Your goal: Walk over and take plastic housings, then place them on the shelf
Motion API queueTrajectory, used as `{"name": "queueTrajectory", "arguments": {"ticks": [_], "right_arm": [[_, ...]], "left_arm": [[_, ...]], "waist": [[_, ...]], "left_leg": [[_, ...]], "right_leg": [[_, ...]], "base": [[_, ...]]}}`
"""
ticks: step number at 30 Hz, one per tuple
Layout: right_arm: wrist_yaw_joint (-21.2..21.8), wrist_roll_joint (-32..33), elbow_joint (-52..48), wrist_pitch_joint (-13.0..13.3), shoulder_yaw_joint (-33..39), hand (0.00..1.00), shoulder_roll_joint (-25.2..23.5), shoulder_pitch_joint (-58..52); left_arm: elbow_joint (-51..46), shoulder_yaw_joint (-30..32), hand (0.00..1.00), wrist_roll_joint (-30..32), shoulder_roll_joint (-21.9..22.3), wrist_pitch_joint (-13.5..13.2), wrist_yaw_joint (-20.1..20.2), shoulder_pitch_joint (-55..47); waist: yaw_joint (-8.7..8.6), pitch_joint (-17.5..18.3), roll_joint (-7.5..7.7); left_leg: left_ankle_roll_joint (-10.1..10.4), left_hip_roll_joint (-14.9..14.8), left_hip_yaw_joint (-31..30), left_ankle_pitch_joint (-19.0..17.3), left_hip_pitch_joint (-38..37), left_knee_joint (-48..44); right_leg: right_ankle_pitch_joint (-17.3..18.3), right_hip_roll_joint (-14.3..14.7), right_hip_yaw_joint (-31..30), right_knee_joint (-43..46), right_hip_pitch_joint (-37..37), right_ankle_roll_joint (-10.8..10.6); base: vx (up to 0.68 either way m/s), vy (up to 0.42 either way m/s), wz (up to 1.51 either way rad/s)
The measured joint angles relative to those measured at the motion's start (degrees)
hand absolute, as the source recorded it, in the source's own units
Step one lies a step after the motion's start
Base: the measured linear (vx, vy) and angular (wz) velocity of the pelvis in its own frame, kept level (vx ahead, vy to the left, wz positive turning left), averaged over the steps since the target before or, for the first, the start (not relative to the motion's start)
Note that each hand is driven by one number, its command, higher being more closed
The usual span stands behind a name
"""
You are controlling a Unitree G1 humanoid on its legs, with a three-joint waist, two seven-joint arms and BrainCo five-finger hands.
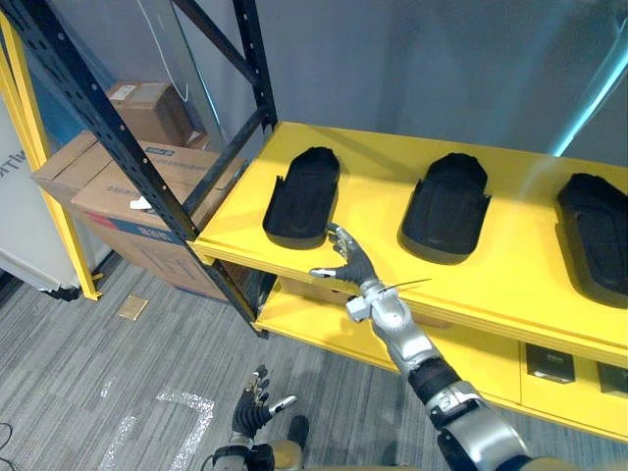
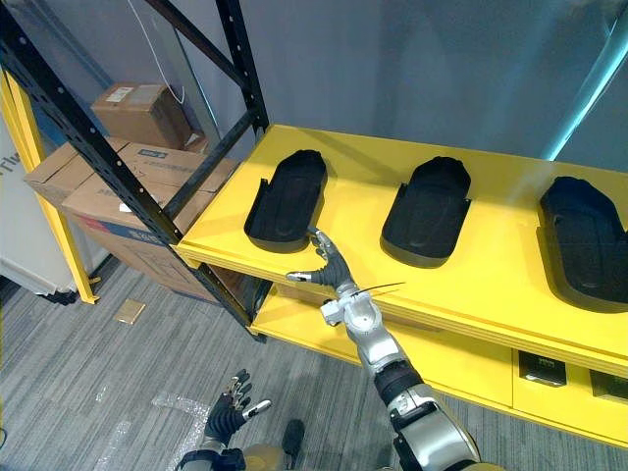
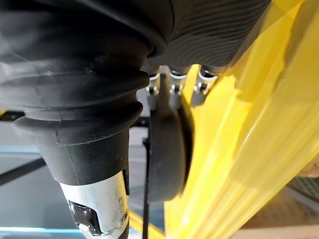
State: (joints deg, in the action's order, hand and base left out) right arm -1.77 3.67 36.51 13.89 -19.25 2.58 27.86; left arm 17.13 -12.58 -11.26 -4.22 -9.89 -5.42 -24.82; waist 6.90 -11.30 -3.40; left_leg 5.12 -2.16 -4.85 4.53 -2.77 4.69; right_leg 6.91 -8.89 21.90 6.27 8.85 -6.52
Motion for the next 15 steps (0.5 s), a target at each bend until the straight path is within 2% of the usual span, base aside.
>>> {"name": "queueTrajectory", "arguments": {"ticks": [15], "right_arm": [[0.7, 0.6, 0.2, 0.0, 0.0, 0.00, -0.7, 0.0]], "left_arm": [[0.0, -0.2, 0.00, 0.0, 0.0, 0.0, 0.0, 0.1]], "waist": [[0.03, 0.0, -0.04]], "left_leg": [[0.0, 0.0, 0.5, 0.0, -0.1, 0.2]], "right_leg": [[-0.2, 0.1, -0.2, -0.5, 0.2, 0.0]], "base": [[0.00, 0.000, 0.00]]}}
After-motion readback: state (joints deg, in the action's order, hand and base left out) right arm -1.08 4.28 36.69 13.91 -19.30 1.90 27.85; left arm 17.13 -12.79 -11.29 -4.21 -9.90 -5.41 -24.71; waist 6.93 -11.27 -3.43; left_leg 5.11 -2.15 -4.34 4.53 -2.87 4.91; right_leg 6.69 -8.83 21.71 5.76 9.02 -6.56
